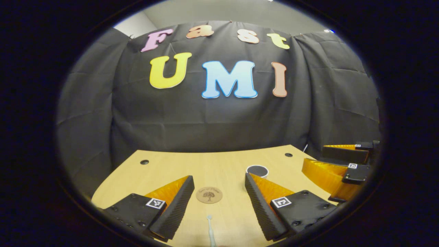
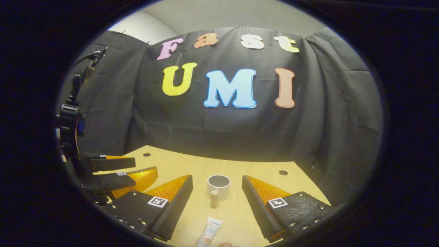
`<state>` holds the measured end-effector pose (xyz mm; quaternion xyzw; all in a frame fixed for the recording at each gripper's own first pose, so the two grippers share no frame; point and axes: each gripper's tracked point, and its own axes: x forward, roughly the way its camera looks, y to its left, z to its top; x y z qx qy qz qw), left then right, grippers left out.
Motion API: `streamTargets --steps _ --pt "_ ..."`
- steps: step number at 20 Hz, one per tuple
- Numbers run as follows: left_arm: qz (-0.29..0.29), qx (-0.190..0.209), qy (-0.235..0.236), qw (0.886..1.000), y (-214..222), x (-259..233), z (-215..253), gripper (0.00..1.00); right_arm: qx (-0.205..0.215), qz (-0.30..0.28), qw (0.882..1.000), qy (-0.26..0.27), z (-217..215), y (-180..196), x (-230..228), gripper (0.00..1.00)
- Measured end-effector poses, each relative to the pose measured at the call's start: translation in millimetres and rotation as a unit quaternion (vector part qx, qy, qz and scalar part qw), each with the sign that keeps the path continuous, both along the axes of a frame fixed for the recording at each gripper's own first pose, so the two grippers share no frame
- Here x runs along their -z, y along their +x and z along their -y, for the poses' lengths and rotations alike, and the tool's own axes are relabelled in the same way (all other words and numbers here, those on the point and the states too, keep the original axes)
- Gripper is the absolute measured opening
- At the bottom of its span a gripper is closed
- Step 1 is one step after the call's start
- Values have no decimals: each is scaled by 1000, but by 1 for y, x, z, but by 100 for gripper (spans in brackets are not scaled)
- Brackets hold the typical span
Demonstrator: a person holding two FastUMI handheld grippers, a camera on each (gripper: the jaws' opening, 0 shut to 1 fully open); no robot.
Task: Put the toothbrush and toothpaste on the desktop into the cup, then pick up the cup and place it on the coaster on the desktop.
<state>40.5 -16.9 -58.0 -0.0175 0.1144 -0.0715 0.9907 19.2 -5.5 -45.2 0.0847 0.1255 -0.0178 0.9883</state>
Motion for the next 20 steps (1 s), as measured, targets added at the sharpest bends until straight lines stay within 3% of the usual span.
streamTargets --steps 2,4,5,7,9,15,20 --pt "-36 -8 6 999 2 18 -6 94 0 -30 1000 1 -1 0 13 90" --pt "-68 -9 1 998 2 35 -7 99 -4 -66 998 6 -5 0 29 94" --pt "-85 -9 2 996 1 44 -7 96 -9 -89 996 11 -7 -1 38 90" --pt "-119 -7 7 993 2 63 -9 94 -17 -133 991 25 -16 -3 58 94" --pt "-160 -2 14 987 0 83 -9 94 -30 -184 982 41 -27 -8 78 90" --pt "-269 13 36 962 -14 136 -11 97 -39 -274 958 74 -39 -12 117 91" --pt "-361 13 43 931 -30 175 -20 98 -43 -347 929 119 -48 -22 145 91"
